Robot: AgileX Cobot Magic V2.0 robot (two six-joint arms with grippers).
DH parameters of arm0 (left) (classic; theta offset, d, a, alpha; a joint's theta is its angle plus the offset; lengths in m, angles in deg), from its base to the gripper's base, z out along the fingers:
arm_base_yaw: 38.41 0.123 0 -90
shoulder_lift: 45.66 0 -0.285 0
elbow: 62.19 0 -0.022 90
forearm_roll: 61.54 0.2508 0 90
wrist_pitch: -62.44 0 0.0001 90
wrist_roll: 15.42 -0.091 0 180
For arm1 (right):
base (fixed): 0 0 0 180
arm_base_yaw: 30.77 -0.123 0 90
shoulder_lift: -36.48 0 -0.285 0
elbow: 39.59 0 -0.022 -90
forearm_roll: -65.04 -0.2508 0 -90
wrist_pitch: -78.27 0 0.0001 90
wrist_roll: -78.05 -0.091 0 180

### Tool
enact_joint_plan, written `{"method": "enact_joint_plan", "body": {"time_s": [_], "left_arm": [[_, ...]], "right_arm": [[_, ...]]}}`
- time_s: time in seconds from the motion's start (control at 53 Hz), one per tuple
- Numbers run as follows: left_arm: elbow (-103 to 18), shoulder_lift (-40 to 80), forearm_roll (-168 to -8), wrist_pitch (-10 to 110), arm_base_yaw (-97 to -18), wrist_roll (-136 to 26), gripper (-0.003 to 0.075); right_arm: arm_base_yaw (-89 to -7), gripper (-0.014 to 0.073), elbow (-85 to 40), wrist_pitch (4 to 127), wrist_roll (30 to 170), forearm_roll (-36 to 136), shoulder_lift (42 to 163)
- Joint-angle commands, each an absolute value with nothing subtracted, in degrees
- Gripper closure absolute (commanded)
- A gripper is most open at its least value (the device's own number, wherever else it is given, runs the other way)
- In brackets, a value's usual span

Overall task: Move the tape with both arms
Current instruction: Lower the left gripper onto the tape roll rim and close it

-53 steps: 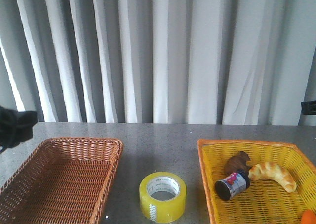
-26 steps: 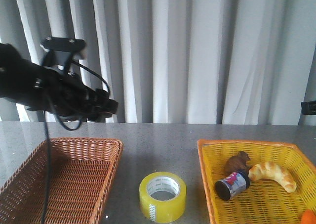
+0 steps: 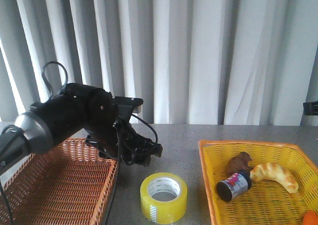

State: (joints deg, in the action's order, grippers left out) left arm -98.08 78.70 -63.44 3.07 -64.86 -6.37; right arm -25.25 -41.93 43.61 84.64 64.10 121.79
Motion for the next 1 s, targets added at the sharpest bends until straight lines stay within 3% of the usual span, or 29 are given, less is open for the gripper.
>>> {"method": "enact_joint_plan", "body": {"time_s": [0.0,0.717,0.83,0.981], "left_arm": [[-100.01,77.02,-63.72,5.14,-65.69,-5.56,0.0256],[-100.01,84.56,-62.21,5.32,-68.35,-2.89,0.0267],[-100.01,84.67,-62.21,6.44,-68.35,-2.42,0.0342],[-100.01,84.67,-62.33,7.03,-68.35,-2.42,0.0550]], "right_arm": [[-25.04,0.0602,-43.46,47.60,85.17,64.18,119.91],[-25.04,0.0602,-43.46,47.49,85.17,64.18,119.91],[-25.04,0.0602,-43.46,47.49,85.17,64.18,119.91],[-25.04,0.0602,-43.46,47.49,85.17,64.18,119.91]]}}
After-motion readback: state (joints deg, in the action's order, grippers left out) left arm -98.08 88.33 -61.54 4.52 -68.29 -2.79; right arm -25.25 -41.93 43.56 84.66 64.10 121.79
